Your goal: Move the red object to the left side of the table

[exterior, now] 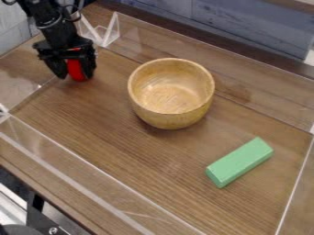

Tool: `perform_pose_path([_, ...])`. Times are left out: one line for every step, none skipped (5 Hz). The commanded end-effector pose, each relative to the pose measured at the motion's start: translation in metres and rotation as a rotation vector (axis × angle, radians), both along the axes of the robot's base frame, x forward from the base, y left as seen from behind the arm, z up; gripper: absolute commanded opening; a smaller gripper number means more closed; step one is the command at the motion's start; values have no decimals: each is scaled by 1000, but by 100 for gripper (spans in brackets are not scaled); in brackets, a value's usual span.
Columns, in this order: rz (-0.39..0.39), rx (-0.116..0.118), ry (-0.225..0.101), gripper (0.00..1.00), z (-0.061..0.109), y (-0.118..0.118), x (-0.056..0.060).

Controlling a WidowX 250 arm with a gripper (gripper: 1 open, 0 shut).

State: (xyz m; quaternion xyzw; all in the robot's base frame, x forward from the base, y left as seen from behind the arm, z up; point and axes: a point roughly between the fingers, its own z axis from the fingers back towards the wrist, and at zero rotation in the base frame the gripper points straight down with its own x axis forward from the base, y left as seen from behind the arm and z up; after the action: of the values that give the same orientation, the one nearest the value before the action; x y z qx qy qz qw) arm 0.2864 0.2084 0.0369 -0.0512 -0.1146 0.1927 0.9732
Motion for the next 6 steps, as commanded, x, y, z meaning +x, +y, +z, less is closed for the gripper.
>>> perform_pose_path([-53, 45, -81, 100, 44, -4, 5])
perform_pose_path([-102, 30, -79, 100, 57, -16, 3])
perform_pose_path([-132, 30, -70, 100, 57, -17, 5])
perform_pose_path([-169, 26, -59, 100, 56, -25, 7])
perform_pose_path([-200, 24, -48, 100, 54, -30, 9])
perform_pose_path([-148, 23, -36, 100, 48, -36, 6])
